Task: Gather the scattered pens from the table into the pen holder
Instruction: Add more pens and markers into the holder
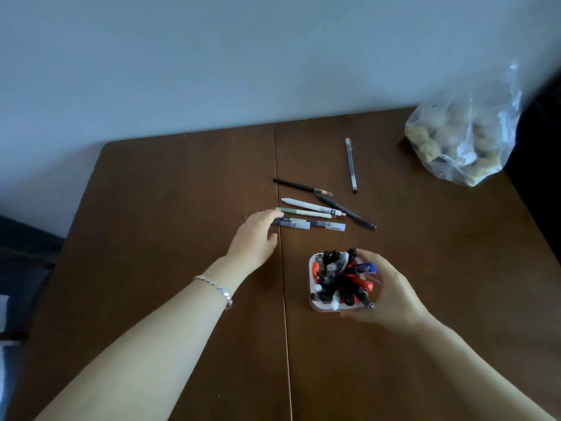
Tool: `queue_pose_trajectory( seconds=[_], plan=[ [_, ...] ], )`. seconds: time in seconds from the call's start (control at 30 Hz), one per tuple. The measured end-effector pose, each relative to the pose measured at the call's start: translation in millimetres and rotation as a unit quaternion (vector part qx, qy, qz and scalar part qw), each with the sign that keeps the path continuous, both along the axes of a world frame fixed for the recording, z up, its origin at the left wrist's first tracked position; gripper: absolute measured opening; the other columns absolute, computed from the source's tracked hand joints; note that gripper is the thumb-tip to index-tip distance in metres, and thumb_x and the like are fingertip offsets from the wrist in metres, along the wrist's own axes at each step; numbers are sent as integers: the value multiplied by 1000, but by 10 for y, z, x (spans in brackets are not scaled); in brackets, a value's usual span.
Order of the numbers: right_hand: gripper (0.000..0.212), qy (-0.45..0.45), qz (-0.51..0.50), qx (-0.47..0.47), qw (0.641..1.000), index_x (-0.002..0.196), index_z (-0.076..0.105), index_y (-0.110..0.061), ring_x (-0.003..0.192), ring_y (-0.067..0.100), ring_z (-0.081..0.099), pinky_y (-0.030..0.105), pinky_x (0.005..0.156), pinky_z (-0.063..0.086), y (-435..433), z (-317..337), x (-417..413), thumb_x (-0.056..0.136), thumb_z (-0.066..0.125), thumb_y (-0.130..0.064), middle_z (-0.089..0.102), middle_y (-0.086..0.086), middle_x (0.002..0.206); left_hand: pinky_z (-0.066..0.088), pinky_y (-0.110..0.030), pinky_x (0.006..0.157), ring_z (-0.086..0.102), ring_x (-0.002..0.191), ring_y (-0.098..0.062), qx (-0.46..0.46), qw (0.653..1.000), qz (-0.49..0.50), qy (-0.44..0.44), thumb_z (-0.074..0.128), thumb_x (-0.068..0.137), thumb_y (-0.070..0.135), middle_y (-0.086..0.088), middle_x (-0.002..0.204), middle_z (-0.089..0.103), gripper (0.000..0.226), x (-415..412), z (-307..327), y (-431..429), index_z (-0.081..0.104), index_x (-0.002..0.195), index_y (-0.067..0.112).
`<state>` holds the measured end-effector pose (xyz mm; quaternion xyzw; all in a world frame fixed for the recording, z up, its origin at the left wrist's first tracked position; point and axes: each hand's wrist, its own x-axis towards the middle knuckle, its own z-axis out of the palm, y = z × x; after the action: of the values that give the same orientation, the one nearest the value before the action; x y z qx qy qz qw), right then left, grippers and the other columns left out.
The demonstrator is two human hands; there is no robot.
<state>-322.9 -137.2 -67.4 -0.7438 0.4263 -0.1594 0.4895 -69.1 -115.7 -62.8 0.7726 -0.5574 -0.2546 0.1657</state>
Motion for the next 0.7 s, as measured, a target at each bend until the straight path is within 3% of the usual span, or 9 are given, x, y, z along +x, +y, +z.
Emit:
queue_pose_trajectory(
  seconds=[0.1, 0.23, 0.37, 0.47, 0.53, 0.6, 0.63, 0.7],
  plan=[
    [90, 0, -36, -13, 999, 110, 38, -52, 104, -10, 54, 6, 85, 39, -77, 18, -112, 44, 93, -26, 51, -27, 113, 39, -39, 104, 45, 126, -24, -14, 996, -72, -52, 52, 91, 11, -6, 134, 54, 39, -94, -153, -361, 49, 130, 14],
    [91, 15, -32, -12, 999, 109, 36, -52, 105, -10, 50, 5, 86, 36, -112, -14, -149, 44, 93, -23, 47, -29, 113, 42, -39, 93, 48, 115, -26, 43, 973, -169, -154, 46, 90, 9, -8, 123, 58, 29, -155, -306, -541, 56, 118, 11],
    [94, 24, -31, -11, 999, 118, 38, -42, 104, -5, 52, 2, 85, 36, -114, -45, -162, 44, 93, -23, 46, -29, 111, 43, -38, 85, 50, 107, -29, 101, 958, -166, -211, 43, 92, 10, -14, 114, 56, 18, -215, -342, -402, 50, 108, 6],
    [95, 19, -30, -5, 999, 121, 40, -37, 105, 3, 55, 13, 91, 41, -104, -27, -156, 43, 93, -21, 47, -26, 111, 43, -38, 87, 55, 106, -29, 148, 942, -162, -254, 38, 95, 7, -12, 116, 58, 21, -253, -343, -115, 44, 115, 9],
    [97, 20, -33, -3, 999, 127, 44, -29, 107, 8, 56, 20, 93, 42, -91, -4, -153, 43, 93, -22, 50, -21, 111, 40, -39, 89, 57, 102, -29, 149, 961, -114, -203, 34, 95, 6, -8, 110, 60, 19, -260, -270, 125, 43, 110, 13],
    [98, 28, -34, -6, 999, 129, 46, -23, 107, 8, 56, 16, 91, 41, -69, 16, -147, 44, 93, -24, 51, -17, 111, 43, -38, 79, 57, 87, -28, 88, 995, 13, -44, 31, 99, 13, -2, 91, 59, 12, -279, -133, 352, 42, 99, 18],
    [97, 30, -34, -7, 999, 129, 46, -22, 105, 7, 56, 11, 89, 40, -53, 28, -144, 44, 93, -25, 51, -18, 110, 45, -34, 70, 57, 81, -26, 28, 995, 80, 42, 33, 100, 16, 1, 84, 58, 9, -295, -35, 437, 41, 96, 19],
    [98, 32, -31, -9, 999, 129, 45, -21, 102, 2, 56, 3, 84, 40, -3, 60, -137, 43, 93, -27, 47, -24, 108, 48, -25, 54, 58, 72, -23, -99, 959, 201, 175, 40, 98, 19, 1, 88, 61, 4, -357, 242, 557, 44, 99, 19]
  ],
)
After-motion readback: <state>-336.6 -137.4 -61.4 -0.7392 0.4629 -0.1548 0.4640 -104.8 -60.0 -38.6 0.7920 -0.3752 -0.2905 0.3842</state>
